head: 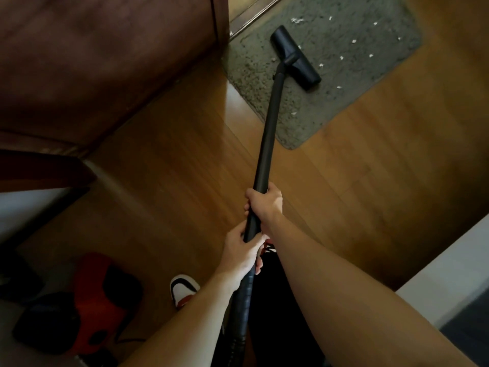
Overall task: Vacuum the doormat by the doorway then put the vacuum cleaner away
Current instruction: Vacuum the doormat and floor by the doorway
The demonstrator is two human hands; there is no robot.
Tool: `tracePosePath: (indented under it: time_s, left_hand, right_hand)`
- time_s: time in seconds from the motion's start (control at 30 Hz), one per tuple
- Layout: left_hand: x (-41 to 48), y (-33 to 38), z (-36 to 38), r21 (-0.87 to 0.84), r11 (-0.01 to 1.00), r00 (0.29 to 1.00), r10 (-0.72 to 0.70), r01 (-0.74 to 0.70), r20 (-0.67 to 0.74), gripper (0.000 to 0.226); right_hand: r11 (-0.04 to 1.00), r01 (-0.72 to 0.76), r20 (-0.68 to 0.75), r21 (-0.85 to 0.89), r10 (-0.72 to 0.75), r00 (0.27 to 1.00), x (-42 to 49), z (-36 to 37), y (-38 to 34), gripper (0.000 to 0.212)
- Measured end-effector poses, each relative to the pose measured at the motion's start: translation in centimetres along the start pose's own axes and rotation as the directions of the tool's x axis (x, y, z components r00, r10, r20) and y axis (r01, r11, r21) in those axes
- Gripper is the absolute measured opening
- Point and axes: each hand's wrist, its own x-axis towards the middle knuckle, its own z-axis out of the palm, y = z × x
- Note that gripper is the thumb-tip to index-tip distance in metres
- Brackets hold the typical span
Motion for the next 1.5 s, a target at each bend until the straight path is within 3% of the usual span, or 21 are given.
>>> tracePosePath:
  time_s: [0.27,0.73,1.13,1.5]
  left_hand:
    - [0.9,1.0,0.9,-0.001,1.000,1.000,-0.014,0.014,0.002,0.006]
    - [-2.2,-4.4,-5.4,0.022,1.000,0.999,-0.019,0.020,-0.044,0.008]
    - [-6.8,-9.7,-11.1,0.017,0.999,0.998,-0.047,0.048,-0.044,0.009]
    - [-8.1,-10.3,-11.1,0.155,0.987,0.999,-0.044,0.044,-0.006,0.007]
  right_hand:
    - [1.000,0.007,0.005,-0.006,-0.007,1.000,1.1,-0.6,-1.3,0.022]
    - [0.998,-0.004,0.050,-0.061,0.007,0.999,-2.9,4.4,4.9,0.034]
    - [0.997,-0.008,0.060,-0.077,0.013,0.998,-8.6,7.8,11.0,0.028]
    - [1.000,-0.015,0.000,-0.013,0.015,1.000,-10.2,6.1,12.7,0.024]
